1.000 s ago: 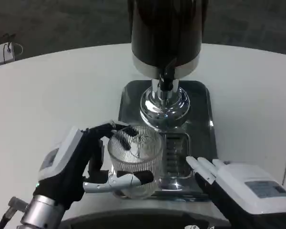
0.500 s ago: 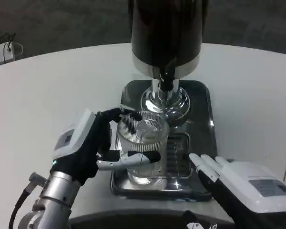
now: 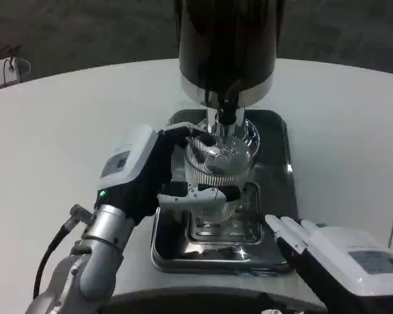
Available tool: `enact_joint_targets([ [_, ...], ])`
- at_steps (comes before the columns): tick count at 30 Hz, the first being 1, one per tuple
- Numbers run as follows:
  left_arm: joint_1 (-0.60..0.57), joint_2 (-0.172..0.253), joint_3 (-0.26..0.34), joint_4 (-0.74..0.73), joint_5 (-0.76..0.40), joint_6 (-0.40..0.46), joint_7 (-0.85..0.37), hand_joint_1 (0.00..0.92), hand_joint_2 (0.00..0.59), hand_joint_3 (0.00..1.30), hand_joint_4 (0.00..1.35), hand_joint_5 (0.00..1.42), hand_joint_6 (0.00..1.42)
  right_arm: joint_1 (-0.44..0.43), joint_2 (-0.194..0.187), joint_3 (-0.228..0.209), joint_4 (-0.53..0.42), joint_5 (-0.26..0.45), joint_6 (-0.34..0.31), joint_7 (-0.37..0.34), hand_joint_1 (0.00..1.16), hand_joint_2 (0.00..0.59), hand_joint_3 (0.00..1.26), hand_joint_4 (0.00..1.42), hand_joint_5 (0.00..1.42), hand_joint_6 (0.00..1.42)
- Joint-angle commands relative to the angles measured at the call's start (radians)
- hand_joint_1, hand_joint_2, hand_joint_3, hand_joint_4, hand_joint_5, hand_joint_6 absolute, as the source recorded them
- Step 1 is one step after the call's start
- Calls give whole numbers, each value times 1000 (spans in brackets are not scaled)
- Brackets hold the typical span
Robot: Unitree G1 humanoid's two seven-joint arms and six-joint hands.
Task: Grasp the cup under the faucet to collect the drink, then remove the cup.
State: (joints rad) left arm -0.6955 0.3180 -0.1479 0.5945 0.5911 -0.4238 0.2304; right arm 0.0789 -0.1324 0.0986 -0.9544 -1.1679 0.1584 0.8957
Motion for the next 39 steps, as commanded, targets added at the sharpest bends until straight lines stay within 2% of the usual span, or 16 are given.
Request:
enact_joint_targets([
  [1,-33,8,-25,26,4,8,12,552,0,980,1077,1278,1207,6,-9,-10,-17,19,0,0,520,478,3,0,0,0],
  [7,-38,29,-48,40,-10,12,-48,494,0,913,980,1157,1111,12,-17,-20,-15,38,4,-3,519,478,3,0,0,0],
  [12,-21,47,-50,38,-24,-4,-68,306,0,818,701,960,937,13,-24,-24,-9,51,9,-9,519,478,3,0,0,0],
  [16,-11,61,-46,36,-44,-18,-73,204,0,773,500,803,821,15,-25,-24,-6,59,14,-16,519,478,3,0,0,0],
  [18,-8,65,-44,35,-51,-21,-77,134,0,633,357,697,754,15,-27,-24,-4,62,15,-18,519,478,5,0,0,0],
  [19,-6,69,-42,34,-54,-23,-78,110,0,589,328,663,722,14,-26,-24,-3,66,17,-21,519,478,6,0,0,0],
  [29,3,90,-32,22,-67,-27,-85,73,7,258,127,465,522,-3,-29,-17,16,80,38,-28,518,478,24,0,0,0],
  [35,23,94,-19,10,-107,-46,-90,64,6,124,36,352,477,-8,-32,-10,21,78,48,-32,518,478,30,0,0,0],
  [39,65,103,9,-35,-152,-74,-96,46,7,109,43,327,463,-11,-32,-7,23,74,52,-33,519,480,33,0,0,0],
])
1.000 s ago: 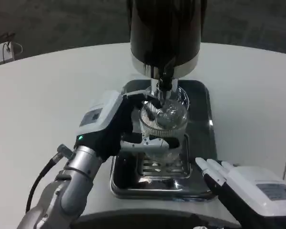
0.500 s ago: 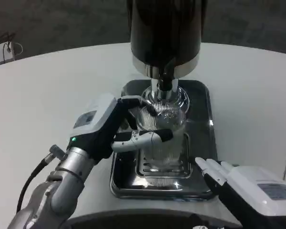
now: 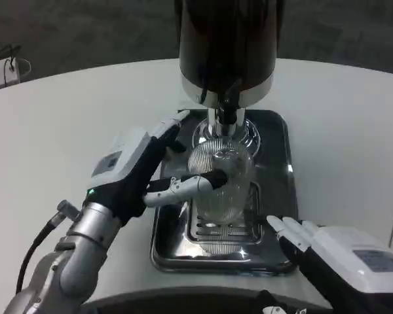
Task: Grasp the cup under the faucet to collect the drink, then remove the cup.
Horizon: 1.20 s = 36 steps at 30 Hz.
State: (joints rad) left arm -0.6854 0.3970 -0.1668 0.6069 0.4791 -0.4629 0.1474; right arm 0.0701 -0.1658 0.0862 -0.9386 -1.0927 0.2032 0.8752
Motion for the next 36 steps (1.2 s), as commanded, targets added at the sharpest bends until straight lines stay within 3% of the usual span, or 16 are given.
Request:
enact_joint_targets([
  [1,66,28,34,-62,-49,-38,-18,37,8,113,55,322,462,-3,2,6,9,-3,9,-14,520,481,33,0,0,0],
  [9,210,67,116,-274,-162,-28,-101,11,19,143,111,321,441,-13,3,13,21,-6,19,-23,525,485,34,0,0,0],
  [18,293,70,193,-472,-356,-6,-252,0,39,151,126,230,287,-25,3,26,30,-13,22,-33,528,485,35,0,0,0],
  [26,241,53,190,-552,-524,74,-425,0,47,121,88,218,275,-22,0,30,27,-17,20,-32,530,486,35,0,0,0],
  [36,127,29,171,-583,-566,175,-546,0,51,119,86,216,275,-13,-3,32,17,-19,19,-31,530,486,35,0,0,0],
])
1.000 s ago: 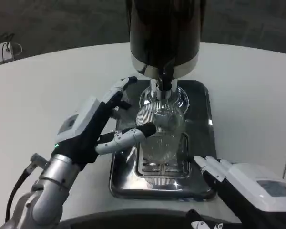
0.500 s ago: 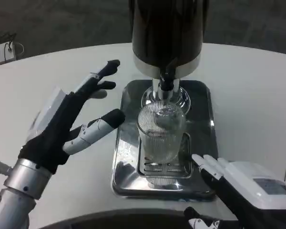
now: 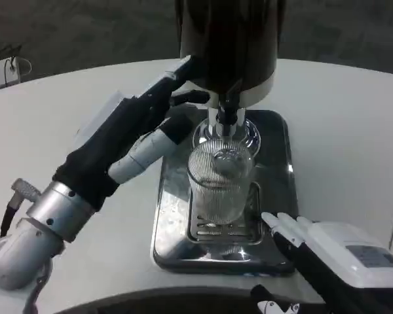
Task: Grasp the cup under the faucet to collect the drink, then remove the cup.
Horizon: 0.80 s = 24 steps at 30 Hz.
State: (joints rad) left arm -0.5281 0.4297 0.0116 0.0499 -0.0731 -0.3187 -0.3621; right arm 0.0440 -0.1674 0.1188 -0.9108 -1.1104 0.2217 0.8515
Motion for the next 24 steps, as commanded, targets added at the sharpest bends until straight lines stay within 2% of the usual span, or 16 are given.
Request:
enact_joint_targets([
  [1,-40,-5,-8,-29,-15,38,-45,0,51,120,86,216,275,14,-2,-1,-12,-1,0,-7,530,486,35,0,0,0],
  [15,-117,-5,-8,-27,-9,77,-110,0,53,143,104,240,289,28,2,9,-25,2,-4,-11,530,486,35,0,0,0],
  [24,-164,21,-72,14,37,114,-196,0,54,143,99,236,288,49,4,2,-49,1,-1,-6,530,486,35,0,0,0],
])
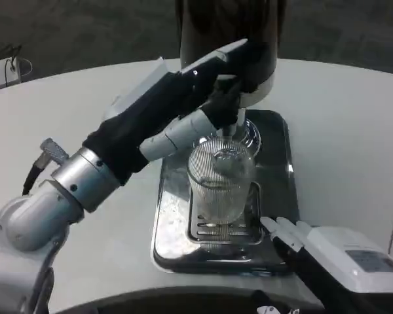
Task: Grasp the cup under the faucet to collect the drink, then remove the cup.
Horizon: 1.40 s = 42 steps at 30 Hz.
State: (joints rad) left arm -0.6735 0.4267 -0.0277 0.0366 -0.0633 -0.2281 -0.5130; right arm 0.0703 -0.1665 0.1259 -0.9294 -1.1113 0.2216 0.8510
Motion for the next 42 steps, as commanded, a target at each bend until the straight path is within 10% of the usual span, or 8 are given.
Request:
enact_joint_targets([
  [1,-21,26,-37,32,32,24,-50,0,54,143,98,234,286,26,3,-7,-33,3,0,-6,530,486,35,0,0,0],
  [19,-30,77,-97,95,143,-69,-74,0,49,113,66,195,238,24,19,-18,-32,37,22,-8,531,486,35,0,0,0],
  [42,-59,119,-137,135,199,-139,-75,0,45,101,32,151,193,-54,51,-182,102,507,239,-230,673,295,0,0,85,104],
])
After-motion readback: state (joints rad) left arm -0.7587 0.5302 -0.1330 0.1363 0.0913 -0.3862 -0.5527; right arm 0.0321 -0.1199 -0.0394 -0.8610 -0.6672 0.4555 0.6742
